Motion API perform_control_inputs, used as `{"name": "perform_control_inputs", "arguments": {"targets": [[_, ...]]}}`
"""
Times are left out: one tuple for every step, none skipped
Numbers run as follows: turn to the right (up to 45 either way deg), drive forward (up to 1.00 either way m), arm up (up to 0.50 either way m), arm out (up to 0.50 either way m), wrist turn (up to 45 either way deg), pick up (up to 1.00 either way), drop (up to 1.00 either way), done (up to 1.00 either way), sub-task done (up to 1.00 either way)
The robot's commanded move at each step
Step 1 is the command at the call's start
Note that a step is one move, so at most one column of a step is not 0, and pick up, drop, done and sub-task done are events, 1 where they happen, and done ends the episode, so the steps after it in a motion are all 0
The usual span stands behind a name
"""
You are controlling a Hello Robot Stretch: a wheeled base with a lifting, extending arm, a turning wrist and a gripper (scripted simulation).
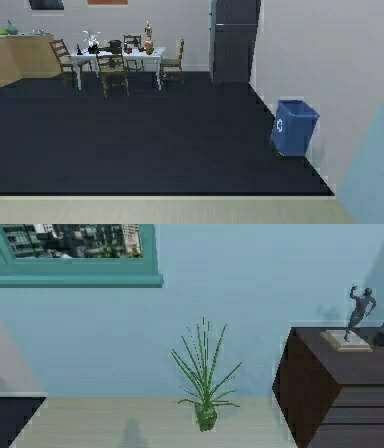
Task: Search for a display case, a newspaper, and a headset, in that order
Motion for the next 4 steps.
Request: {"name": "perform_control_inputs", "arguments": {"targets": [[-45.0,0.00,0.00,0.00,0.0,0.00,0.00,0.00,0.00],[-12.0,0.00,0.00,0.00,0.0,0.00,0.00,0.00,0.00],[0.0,1.00,0.00,0.00,0.0,0.00,0.00,0.00,0.00],[0.0,1.00,0.00,0.00,0.0,0.00,0.00,0.00,0.00]]}}
